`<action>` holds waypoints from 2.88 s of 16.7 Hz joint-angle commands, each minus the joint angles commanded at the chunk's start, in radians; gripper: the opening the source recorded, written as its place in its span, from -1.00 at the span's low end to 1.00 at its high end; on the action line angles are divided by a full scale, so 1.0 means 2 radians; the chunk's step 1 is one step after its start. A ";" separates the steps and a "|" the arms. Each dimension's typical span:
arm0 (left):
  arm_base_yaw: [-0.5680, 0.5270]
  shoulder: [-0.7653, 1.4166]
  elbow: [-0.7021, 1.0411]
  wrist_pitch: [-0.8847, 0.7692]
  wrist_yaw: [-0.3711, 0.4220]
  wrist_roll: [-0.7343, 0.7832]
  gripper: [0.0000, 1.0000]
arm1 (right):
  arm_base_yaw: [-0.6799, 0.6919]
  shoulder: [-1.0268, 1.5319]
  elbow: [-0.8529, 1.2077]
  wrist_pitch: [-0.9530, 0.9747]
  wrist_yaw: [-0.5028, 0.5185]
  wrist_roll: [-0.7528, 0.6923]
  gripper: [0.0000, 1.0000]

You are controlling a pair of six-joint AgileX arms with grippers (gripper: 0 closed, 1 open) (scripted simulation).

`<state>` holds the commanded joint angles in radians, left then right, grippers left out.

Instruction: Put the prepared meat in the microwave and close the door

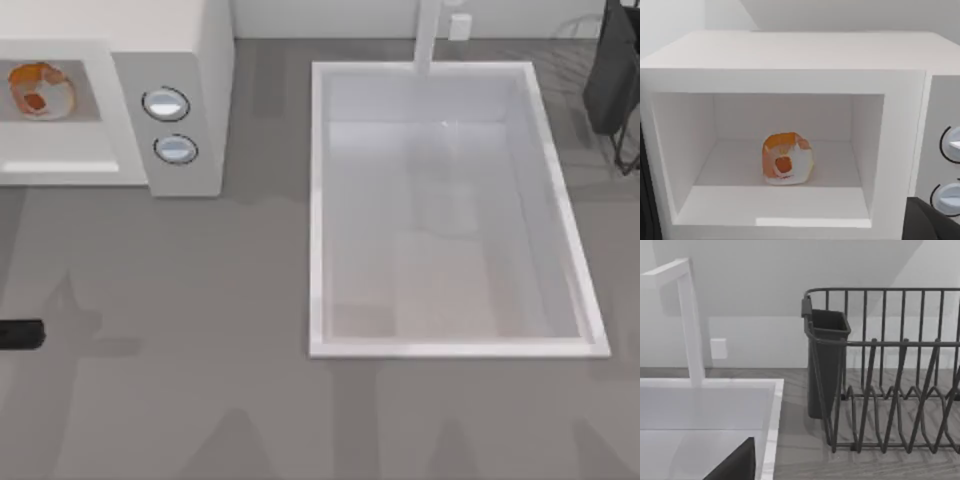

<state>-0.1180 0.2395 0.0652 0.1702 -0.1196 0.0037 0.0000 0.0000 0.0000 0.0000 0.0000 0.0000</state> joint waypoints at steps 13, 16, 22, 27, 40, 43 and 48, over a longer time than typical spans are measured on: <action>-0.068 0.101 -0.021 0.125 -0.068 0.001 -1.00 | 0.000 0.000 0.000 0.000 0.000 0.000 1.00; -0.040 0.129 0.001 0.132 -0.039 0.001 -1.00 | 0.000 0.000 0.000 0.000 0.000 0.000 1.00; 0.004 0.173 0.034 0.142 0.004 0.002 -1.00 | 0.000 0.000 0.000 0.000 0.000 0.000 1.00; 0.019 0.188 0.049 0.126 0.020 0.019 -1.00 | 0.000 0.000 0.000 0.000 0.000 0.000 1.00; 0.466 0.629 0.501 -0.294 0.328 0.363 -1.00 | 0.000 0.000 0.000 0.000 0.000 0.000 1.00; 0.537 0.704 0.583 -0.391 0.367 0.417 -1.00 | 0.000 0.000 0.000 0.000 0.000 0.000 1.00; 0.579 0.738 0.638 -0.459 0.393 0.454 -1.00 | 0.000 0.000 0.000 0.000 0.000 0.000 1.00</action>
<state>1.0391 1.7159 1.3409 -0.7473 0.6671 0.9109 0.0000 0.0000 0.0000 0.0000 0.0000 0.0000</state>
